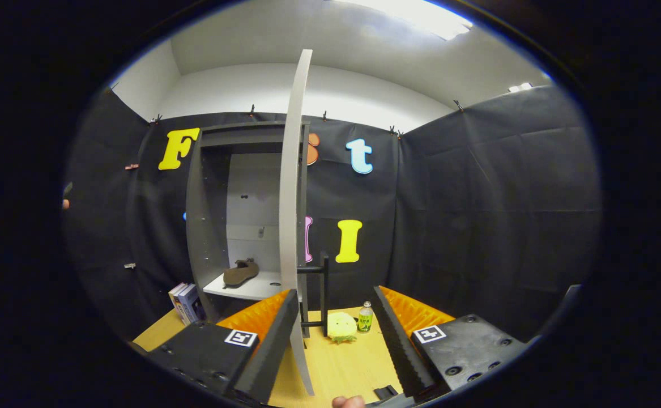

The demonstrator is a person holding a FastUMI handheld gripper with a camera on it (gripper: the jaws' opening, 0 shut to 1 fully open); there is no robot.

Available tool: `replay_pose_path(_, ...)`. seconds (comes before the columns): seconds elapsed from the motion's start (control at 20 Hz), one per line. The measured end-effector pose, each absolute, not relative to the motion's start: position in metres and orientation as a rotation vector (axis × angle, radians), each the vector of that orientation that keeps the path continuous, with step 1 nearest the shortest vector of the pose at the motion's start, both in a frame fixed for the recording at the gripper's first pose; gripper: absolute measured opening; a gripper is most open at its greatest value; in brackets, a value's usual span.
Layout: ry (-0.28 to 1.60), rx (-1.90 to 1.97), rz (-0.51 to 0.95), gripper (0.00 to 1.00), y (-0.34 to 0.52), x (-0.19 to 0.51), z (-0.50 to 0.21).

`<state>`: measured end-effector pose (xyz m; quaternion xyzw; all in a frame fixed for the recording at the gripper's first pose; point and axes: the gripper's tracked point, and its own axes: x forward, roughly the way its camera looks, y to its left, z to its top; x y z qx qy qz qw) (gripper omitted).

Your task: Open the shoe cabinet door, grab the shoes and put them into the shoe cabinet, then close the shoe cabinet door.

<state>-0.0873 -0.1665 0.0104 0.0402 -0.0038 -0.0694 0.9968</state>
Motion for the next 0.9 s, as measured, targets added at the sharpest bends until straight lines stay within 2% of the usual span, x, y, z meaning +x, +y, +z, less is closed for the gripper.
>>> replay_pose_path(0.15,-0.007,0.108,-0.100,0.99,-0.136,-0.099,0.013)
replay_pose_path(0.5,0.022,0.170,-0.030,0.99,-0.073,-0.086,-0.001)
replay_pose_path(0.9,0.004,0.137,0.004,0.99,-0.027,-0.031,-0.015)
